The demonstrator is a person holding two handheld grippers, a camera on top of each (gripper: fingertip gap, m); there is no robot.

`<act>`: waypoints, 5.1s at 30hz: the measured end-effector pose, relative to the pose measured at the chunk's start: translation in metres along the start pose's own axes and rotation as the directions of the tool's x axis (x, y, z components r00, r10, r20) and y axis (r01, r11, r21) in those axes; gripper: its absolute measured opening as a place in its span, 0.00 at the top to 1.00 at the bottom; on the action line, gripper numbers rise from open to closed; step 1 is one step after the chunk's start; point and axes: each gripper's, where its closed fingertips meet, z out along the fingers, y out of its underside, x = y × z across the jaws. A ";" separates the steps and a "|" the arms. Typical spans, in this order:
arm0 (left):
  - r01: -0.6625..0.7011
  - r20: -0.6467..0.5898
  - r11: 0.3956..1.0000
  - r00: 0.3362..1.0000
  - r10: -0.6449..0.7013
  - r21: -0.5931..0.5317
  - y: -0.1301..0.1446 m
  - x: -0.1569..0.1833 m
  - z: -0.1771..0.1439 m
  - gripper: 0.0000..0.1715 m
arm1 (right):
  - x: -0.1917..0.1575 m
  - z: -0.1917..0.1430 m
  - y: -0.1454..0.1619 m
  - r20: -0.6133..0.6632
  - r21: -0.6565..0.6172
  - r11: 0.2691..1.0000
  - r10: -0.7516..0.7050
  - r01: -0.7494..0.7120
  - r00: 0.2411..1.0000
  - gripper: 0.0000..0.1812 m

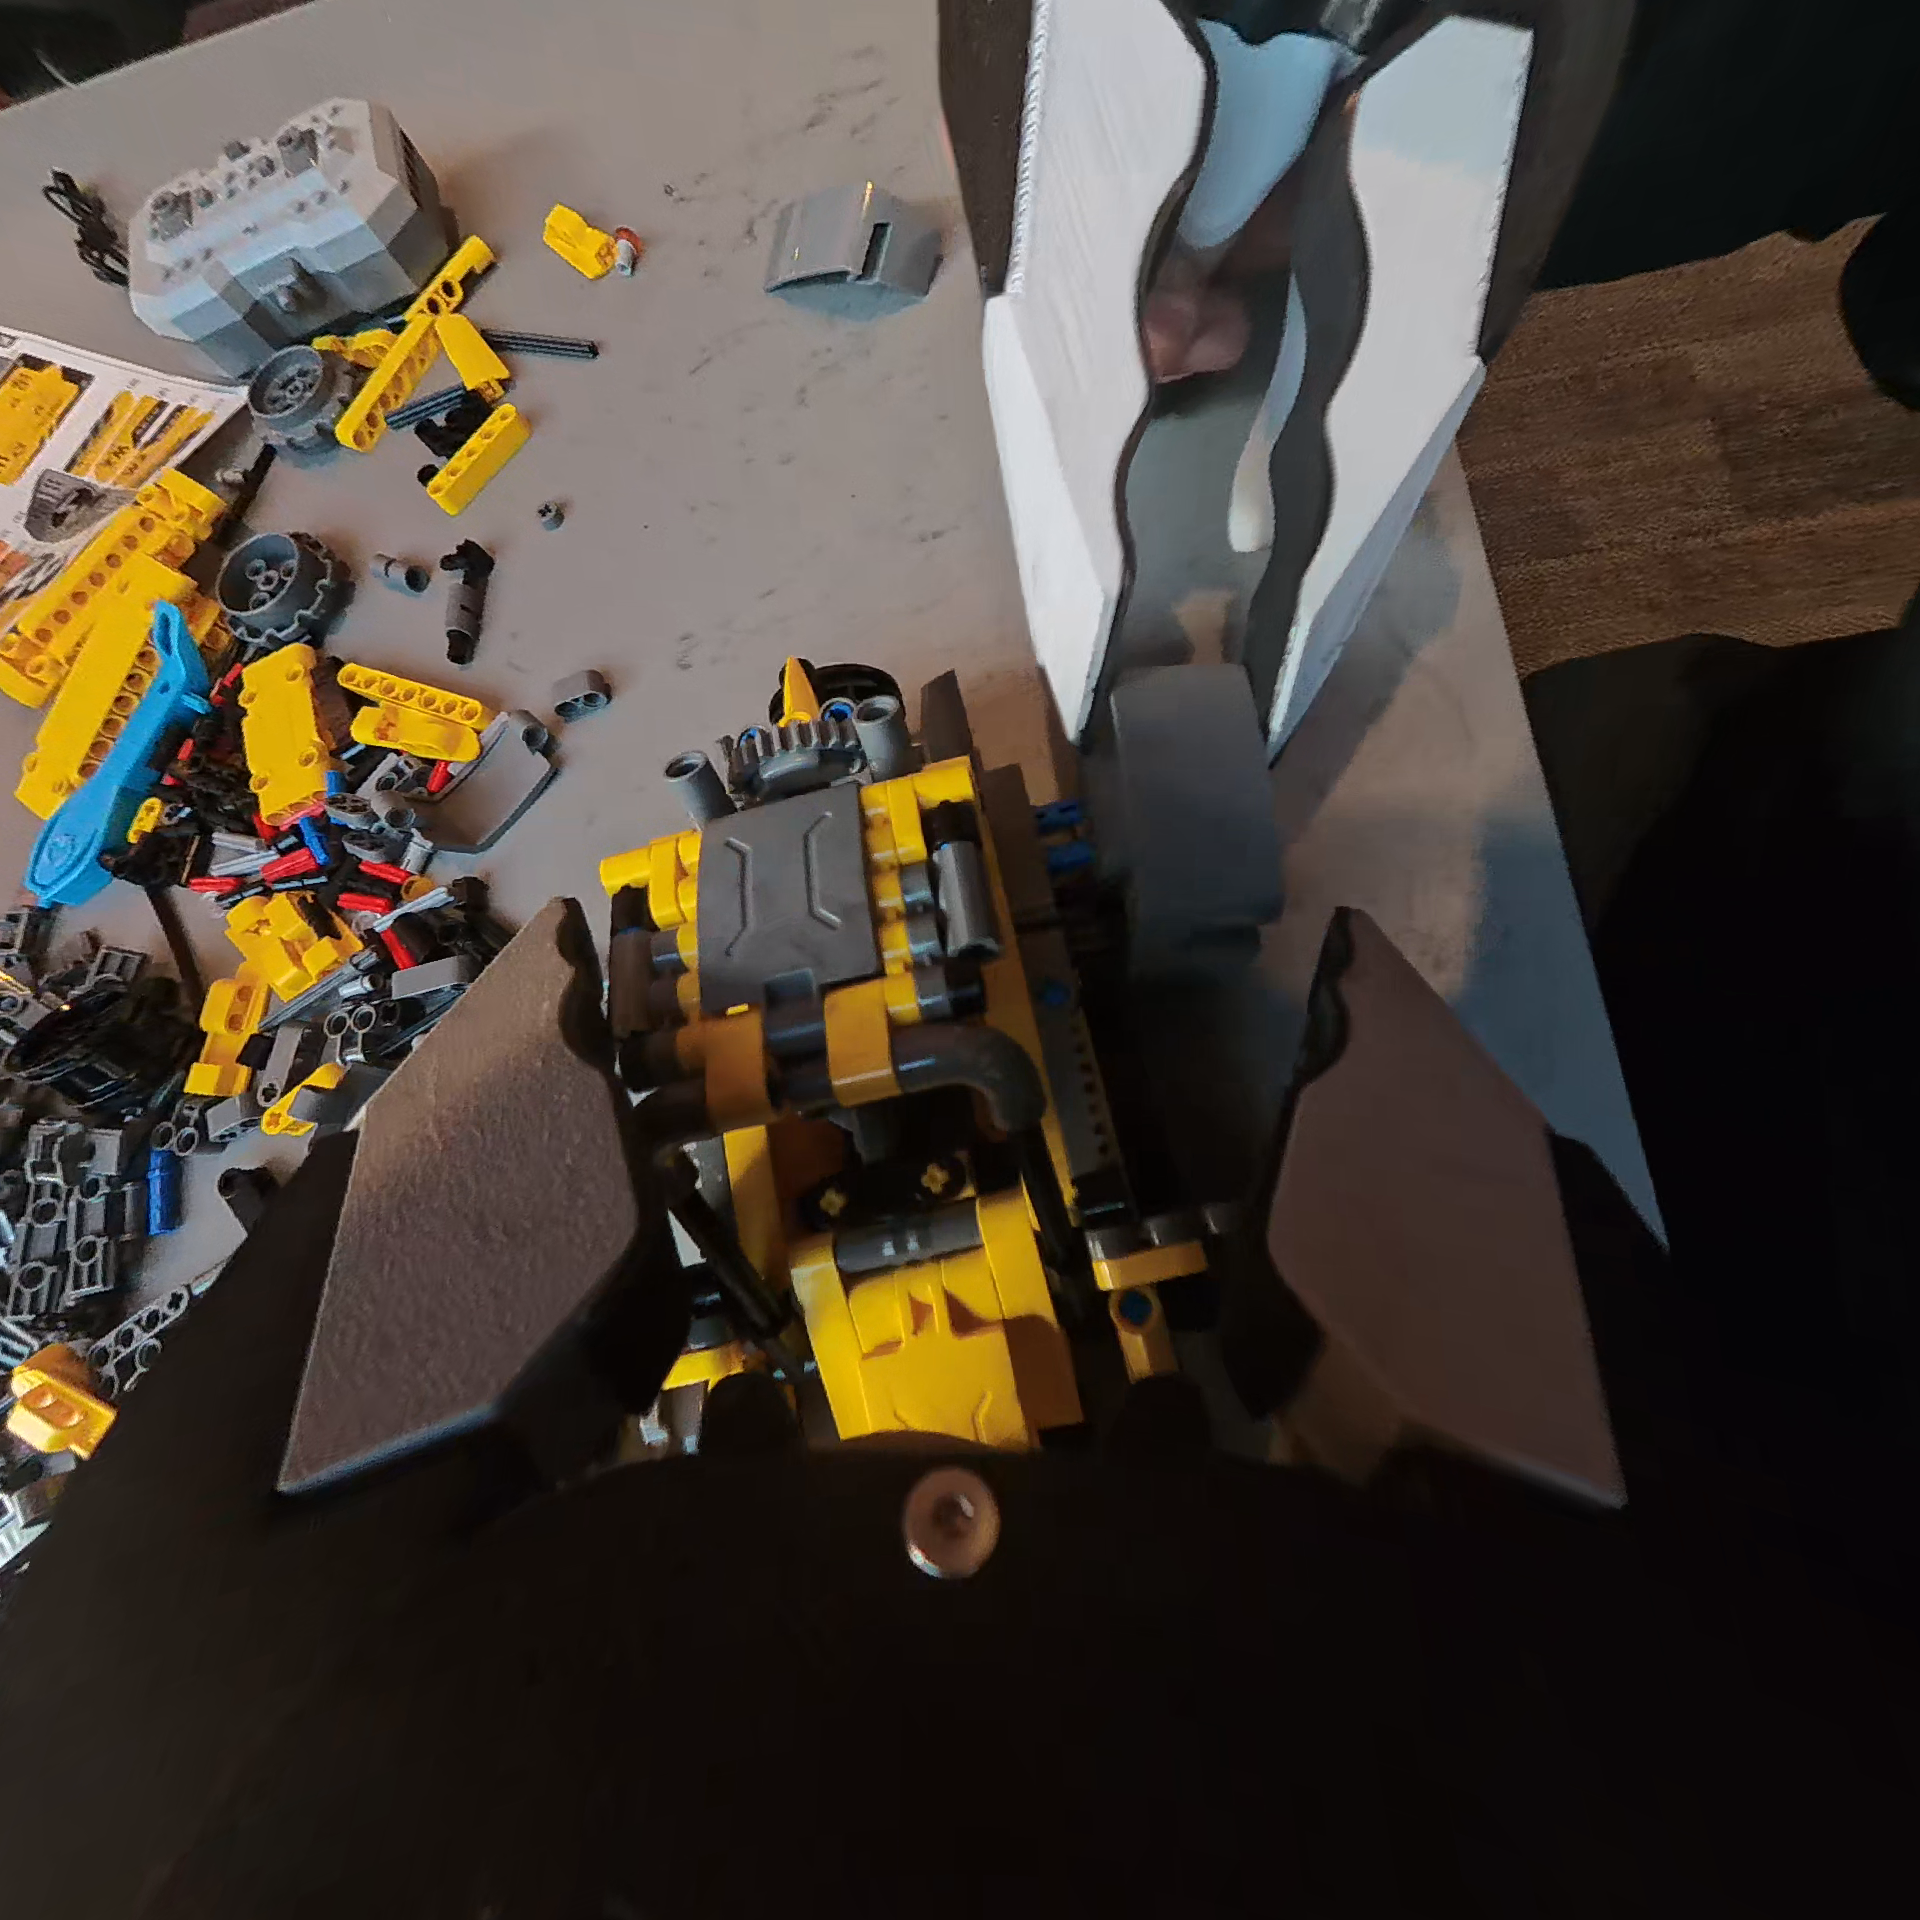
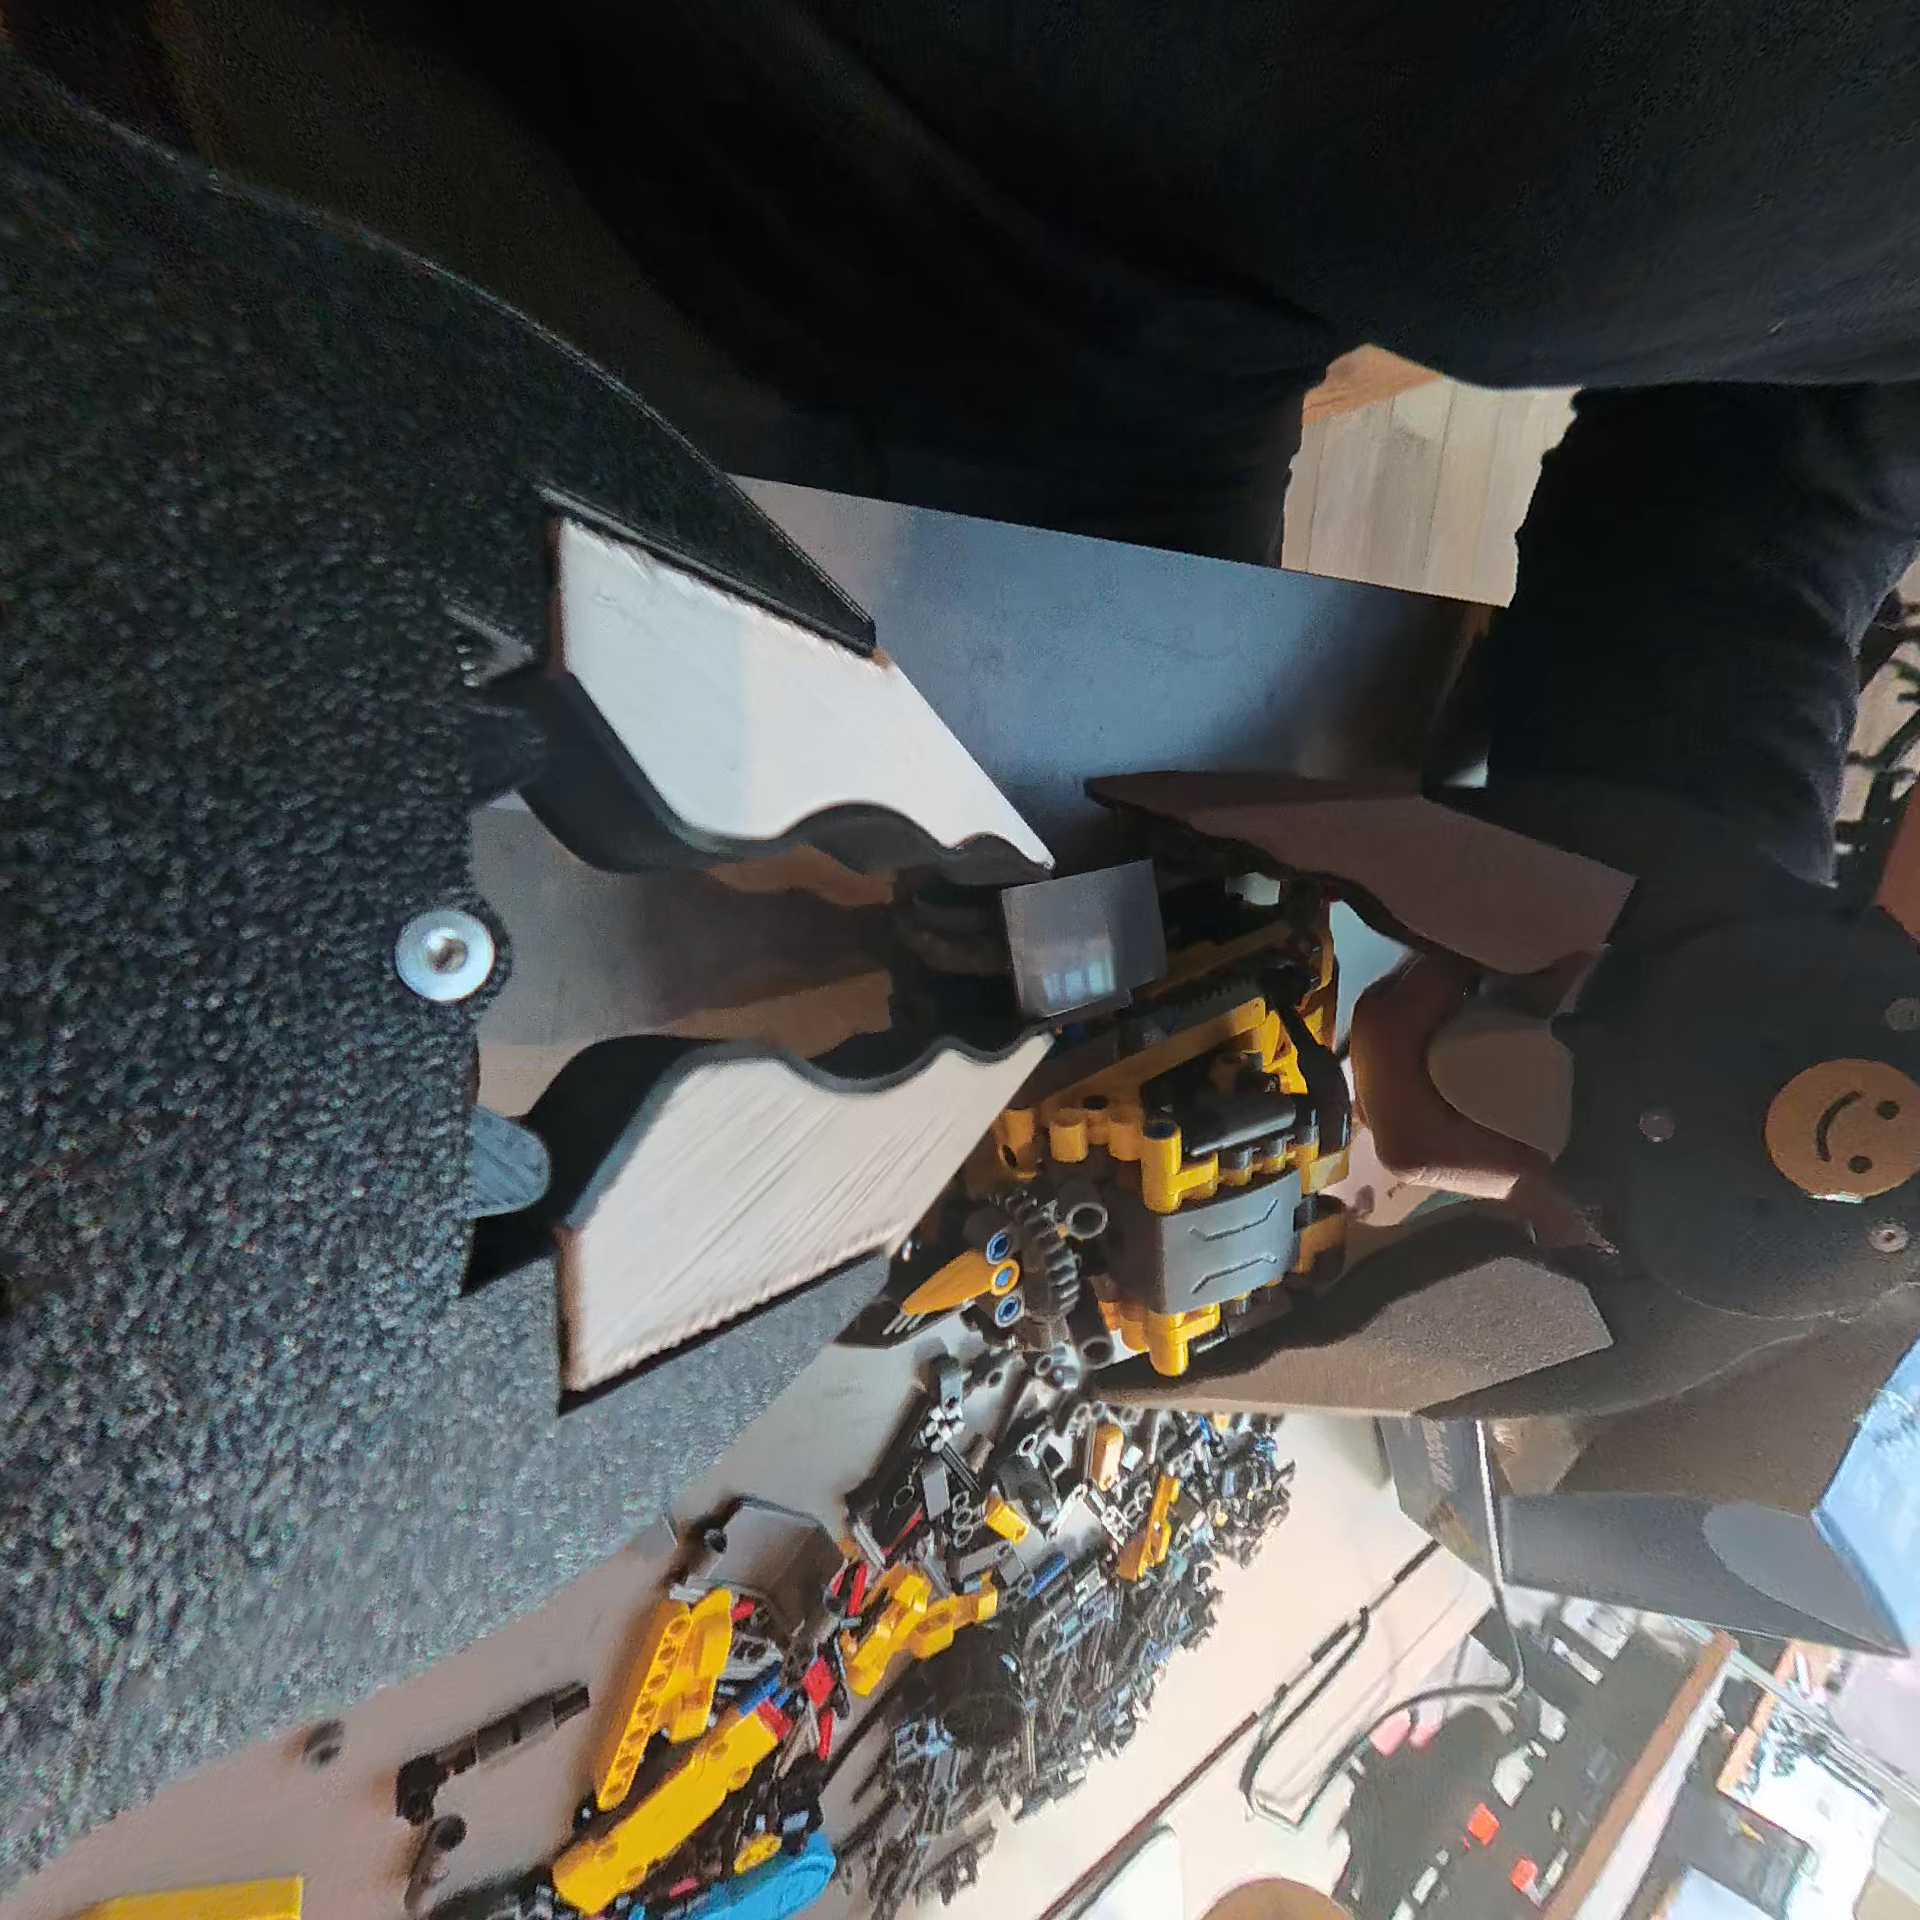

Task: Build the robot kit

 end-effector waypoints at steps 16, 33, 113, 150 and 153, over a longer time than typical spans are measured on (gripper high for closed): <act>-0.044 0.043 0.998 0.998 0.043 0.037 0.000 -0.003 0.001 0.28 | -0.002 0.006 0.007 0.008 -0.045 0.997 -0.056 0.057 0.998 0.87; -0.042 0.070 0.999 0.997 0.040 0.035 0.000 -0.005 0.002 0.28 | 0.004 0.003 0.001 0.041 0.003 1.000 0.024 -0.024 0.999 0.87; -0.031 0.119 0.999 0.993 0.026 0.045 0.001 -0.013 0.003 0.29 | 0.016 -0.003 0.010 -0.138 -0.089 0.996 -0.001 -0.011 0.990 0.90; -0.016 0.138 0.999 0.990 0.010 0.040 0.000 -0.016 0.005 0.29 | 0.034 0.004 0.014 -0.070 -0.065 0.980 0.185 -0.190 0.980 0.87; -0.017 0.136 0.999 0.991 0.011 0.038 0.000 -0.015 0.005 0.29 | 0.034 0.004 0.014 -0.048 -0.066 0.975 0.211 -0.214 0.976 0.86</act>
